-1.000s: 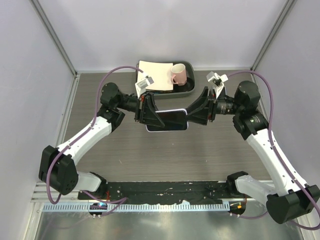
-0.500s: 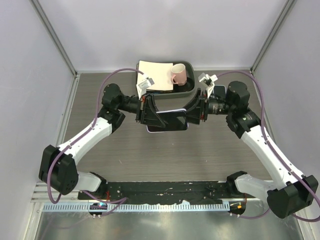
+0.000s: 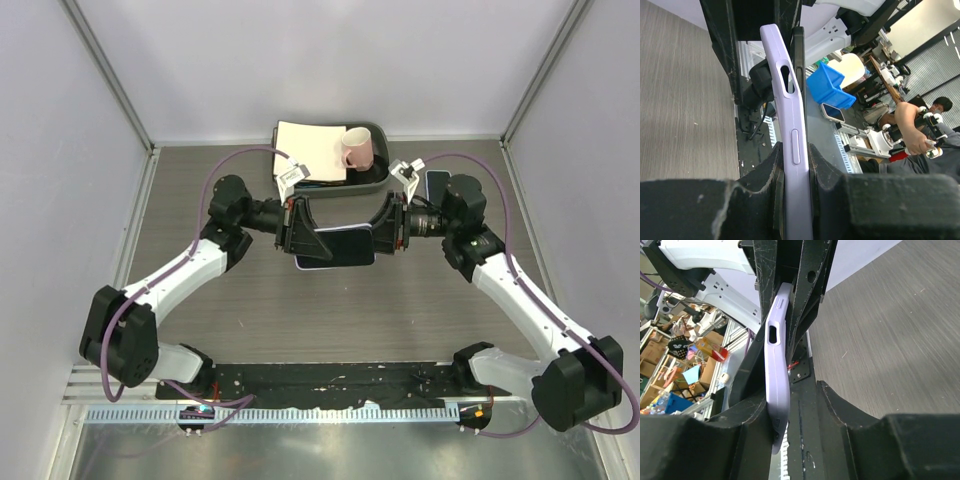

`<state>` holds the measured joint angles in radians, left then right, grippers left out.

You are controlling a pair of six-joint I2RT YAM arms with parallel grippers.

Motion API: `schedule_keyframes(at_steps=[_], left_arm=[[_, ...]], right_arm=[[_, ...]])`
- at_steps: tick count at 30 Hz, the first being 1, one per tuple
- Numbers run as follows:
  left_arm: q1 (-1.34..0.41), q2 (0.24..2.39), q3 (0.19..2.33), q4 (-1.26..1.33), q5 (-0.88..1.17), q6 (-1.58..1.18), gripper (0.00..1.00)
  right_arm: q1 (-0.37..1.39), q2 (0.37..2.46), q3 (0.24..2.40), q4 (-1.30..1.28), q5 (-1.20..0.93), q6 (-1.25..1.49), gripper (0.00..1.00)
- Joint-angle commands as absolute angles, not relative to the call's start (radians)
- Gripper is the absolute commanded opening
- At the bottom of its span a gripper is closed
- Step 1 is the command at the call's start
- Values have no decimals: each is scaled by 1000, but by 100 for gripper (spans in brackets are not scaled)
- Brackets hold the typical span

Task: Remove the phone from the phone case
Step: Remove the phone case from the phone.

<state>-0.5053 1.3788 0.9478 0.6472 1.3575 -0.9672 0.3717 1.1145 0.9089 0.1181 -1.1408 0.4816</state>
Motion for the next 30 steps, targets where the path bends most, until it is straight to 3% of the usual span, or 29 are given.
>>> schedule_keyframes(at_steps=[1,10,16,24,28,30], left_arm=[[-492,1356,968,810,1198,-994,0],[-472,1367,951,831,1169,-1003,0],[-465,1377,940,830,1152,-1002,0],[-457,1397,908,828,1123,-986,1],[-457,1405,902,786,1124,-950,26],[-457,1408,899,775,1126,-933,31]], right_arm=[[388,1134,864,227,-1192,580,38],[387,1132,857,236,-1201,600,26],[387,1135,847,227,-1212,603,6],[387,1158,812,305,-1210,690,1],[380,1172,776,423,-1212,777,1],[374,1183,766,455,-1213,805,1]])
